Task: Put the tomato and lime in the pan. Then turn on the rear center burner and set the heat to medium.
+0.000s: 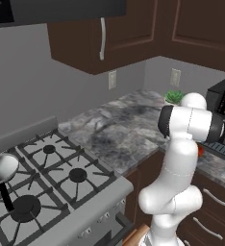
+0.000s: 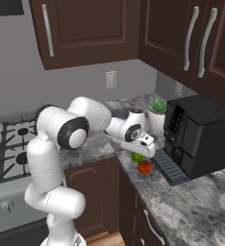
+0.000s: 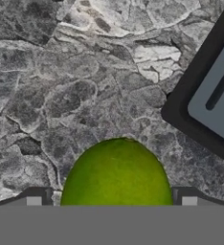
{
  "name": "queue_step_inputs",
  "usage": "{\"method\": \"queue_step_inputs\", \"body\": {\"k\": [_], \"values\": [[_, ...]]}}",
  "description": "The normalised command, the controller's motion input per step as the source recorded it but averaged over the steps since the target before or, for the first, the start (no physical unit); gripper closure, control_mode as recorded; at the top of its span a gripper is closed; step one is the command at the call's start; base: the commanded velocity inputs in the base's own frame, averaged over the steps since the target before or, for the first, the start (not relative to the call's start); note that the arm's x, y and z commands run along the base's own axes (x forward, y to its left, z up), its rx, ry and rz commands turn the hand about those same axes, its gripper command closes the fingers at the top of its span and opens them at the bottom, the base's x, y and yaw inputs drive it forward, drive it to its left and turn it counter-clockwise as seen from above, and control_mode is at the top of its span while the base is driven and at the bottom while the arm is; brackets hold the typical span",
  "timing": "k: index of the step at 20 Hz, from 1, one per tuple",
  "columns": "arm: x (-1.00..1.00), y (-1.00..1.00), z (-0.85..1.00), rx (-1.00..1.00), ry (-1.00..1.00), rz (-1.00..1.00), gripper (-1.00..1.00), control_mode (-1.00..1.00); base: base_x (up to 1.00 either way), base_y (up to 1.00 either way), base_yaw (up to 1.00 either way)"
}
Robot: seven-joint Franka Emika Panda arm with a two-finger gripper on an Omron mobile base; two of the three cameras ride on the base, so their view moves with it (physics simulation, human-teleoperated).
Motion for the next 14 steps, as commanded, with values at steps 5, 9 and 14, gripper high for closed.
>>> {"method": "queue_step_inputs", "body": {"k": [5,9,14], "values": [[0.0,0.0,0.0,0.0,0.0,0.0,1.0,-1.0,0.0,0.0,0.0],[-0.23,0.13,0.09,0.0,0.0,0.05,1.0,-1.0,0.0,0.0,0.0],[-0.72,0.56,0.72,0.0,-0.07,0.19,1.0,-1.0,0.0,0.0,0.0]]}}
